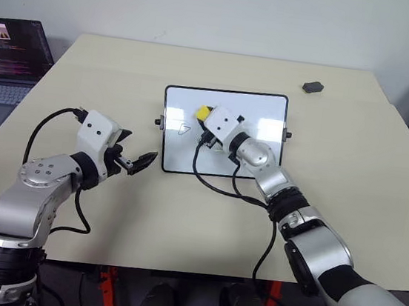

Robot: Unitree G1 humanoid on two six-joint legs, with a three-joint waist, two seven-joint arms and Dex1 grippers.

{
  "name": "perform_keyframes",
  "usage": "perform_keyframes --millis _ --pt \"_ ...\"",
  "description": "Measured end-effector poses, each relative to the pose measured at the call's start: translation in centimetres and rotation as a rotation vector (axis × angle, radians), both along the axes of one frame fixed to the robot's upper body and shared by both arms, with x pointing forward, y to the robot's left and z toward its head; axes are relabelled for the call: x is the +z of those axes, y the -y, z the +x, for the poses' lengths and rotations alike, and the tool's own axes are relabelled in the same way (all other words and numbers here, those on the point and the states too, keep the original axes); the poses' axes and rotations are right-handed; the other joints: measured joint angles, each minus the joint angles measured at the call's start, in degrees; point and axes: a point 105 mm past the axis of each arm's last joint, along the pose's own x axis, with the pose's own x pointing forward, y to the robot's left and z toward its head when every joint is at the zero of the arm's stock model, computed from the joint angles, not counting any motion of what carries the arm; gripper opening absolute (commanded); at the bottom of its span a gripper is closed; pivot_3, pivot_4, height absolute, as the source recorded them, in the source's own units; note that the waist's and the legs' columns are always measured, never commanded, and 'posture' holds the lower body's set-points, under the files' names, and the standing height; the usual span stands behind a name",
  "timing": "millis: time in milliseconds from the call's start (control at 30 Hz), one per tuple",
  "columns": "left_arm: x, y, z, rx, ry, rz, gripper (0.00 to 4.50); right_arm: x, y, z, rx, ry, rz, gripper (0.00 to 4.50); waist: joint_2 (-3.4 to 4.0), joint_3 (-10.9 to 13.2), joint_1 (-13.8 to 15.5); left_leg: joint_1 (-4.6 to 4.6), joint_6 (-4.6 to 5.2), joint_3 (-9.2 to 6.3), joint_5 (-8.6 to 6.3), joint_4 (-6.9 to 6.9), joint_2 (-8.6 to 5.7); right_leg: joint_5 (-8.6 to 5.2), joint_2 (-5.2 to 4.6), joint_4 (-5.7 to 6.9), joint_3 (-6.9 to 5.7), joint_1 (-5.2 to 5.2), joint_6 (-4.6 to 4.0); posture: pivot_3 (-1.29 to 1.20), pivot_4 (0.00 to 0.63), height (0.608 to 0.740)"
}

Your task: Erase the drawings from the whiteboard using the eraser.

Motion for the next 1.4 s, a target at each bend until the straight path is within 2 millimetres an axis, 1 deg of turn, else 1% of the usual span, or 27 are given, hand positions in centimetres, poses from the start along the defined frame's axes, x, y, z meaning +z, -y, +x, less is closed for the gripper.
perform_keyframes --millis 67,267,367,433,533,600,667,800,833,900,967,1033,1167,1400 --pt "0.1 0.0 0.0 -0.002 0.004 0.001 4.5 -0.5 -0.7 -0.4 0.035 -0.011 -0.032 1.23 0.0 0.0 -0.02 0.01 0.0 -0.01 0.0 0.0 0.01 0.0 0.0 0.02 -0.01 0.0 0.0 0.0 0.15 0.74" --pt "0.4 0.2 0.1 -0.011 0.01 0.002 4.5 -3.4 -2.2 -2.6 0.173 -0.064 -0.159 1.23 0.0 0.0 -0.03 0.04 0.0 -0.03 0.0 0.03 0.01 0.0 0.0 0.07 -0.02 0.01 0.0 0.0 0.15 0.74" --pt "0.3 0.2 0.1 -0.019 0.005 0.002 4.5 -3.7 -2.3 -3.0 0.188 -0.08 -0.174 1.23 0.0 0.0 -0.02 0.04 0.0 -0.05 0.0 0.04 0.01 0.0 0.0 0.09 -0.05 0.01 0.0 0.0 0.15 0.74" --pt "0.3 0.2 0.1 -0.021 0.003 0.002 4.5 -2.9 -2.2 -2.9 0.186 -0.065 -0.157 1.23 0.0 0.0 -0.01 0.03 0.0 -0.07 0.0 0.04 0.01 0.0 0.0 0.08 -0.06 0.01 0.0 0.0 0.15 0.74" --pt "0.2 0.2 0.1 -0.021 0.001 0.002 4.5 -0.6 -2.2 -2.7 0.178 -0.014 -0.094 1.23 0.0 0.0 0.0 0.02 0.0 -0.06 0.0 0.02 0.01 0.0 0.0 0.06 -0.06 0.0 0.0 0.0 0.15 0.74" --pt "0.2 0.1 0.1 -0.021 -0.002 0.001 4.5 1.1 -2.2 -2.3 0.157 0.013 -0.05 1.23 0.0 0.0 -0.01 0.02 0.0 -0.07 0.0 0.02 0.01 0.0 0.0 0.06 -0.06 0.0 0.0 0.0 0.15 0.74" --pt "0.1 0.1 0.1 -0.022 -0.002 0.002 4.5 2.4 -2.3 -1.8 0.136 0.035 -0.028 1.23 0.01 0.0 -0.01 0.03 0.0 -0.06 0.0 0.02 0.01 0.0 0.0 0.07 -0.06 0.0 0.0 0.0 0.15 0.74" --pt "0.1 0.1 0.1 -0.024 -0.004 0.003 4.5 4.2 -3.2 -0.8 0.099 0.048 -0.022 1.23 0.01 0.0 -0.13 0.04 0.0 -0.04 0.0 0.0 0.03 0.0 0.01 0.08 -0.05 -0.02 -0.01 0.0 0.15 0.74" --pt "0.1 0.1 0.1 -0.023 -0.005 0.004 4.5 4.2 -3.7 -0.6 0.093 0.038 -0.029 1.23 0.01 0.01 -0.18 0.04 0.0 -0.03 0.0 -0.02 0.03 0.0 0.01 0.08 -0.04 -0.03 -0.01 0.0 0.15 0.74" --pt "0.1 0.1 0.1 -0.026 -0.004 0.004 4.5 3.5 -4.7 -0.5 0.083 -0.003 -0.047 1.23 0.01 0.0 -0.22 0.03 0.0 -0.02 0.0 -0.05 0.03 0.0 0.01 0.06 -0.04 -0.05 -0.02 0.0 0.15 0.74" --pt "0.1 0.1 0.1 -0.028 -0.005 0.004 4.5 2.0 -5.3 -0.6 0.077 -0.053 -0.068 1.23 0.01 0.01 -0.14 -0.01 0.0 -0.02 0.0 -0.05 0.03 0.0 0.0 0.04 -0.03 -0.06 -0.03 0.0 0.15 0.74" --pt "0.1 0.1 0.1 -0.028 -0.006 0.005 4.5 0.5 -5.0 -0.5 0.059 -0.093 -0.104 1.23 0.02 0.01 0.06 -0.11 -0.01 -0.03 0.0 -0.03 -0.02 0.0 -0.05 0.03 -0.04 -0.12 -0.03 0.0 0.15 0.74" --pt "-0.1 0.1 0.0 -0.03 -0.012 0.004 4.5 0.1 -4.8 -0.4 0.056 -0.096 -0.119 1.23 0.01 0.0 0.23 -0.08 -0.01 -0.03 0.0 0.02 -0.08 0.0 -0.11 0.06 -0.04 -0.1 -0.02 0.0 0.15 0.74" --pt "-0.1 0.1 0.0 -0.032 -0.012 0.004 4.5 -1.6 -4.5 -1.0 0.095 -0.134 -0.16 1.23 0.0 0.0 0.15 0.27 0.01 -0.09 0.01 0.04 -0.06 0.0 -0.07 0.1 -0.11 0.22 -0.02 0.0 0.15 0.74"
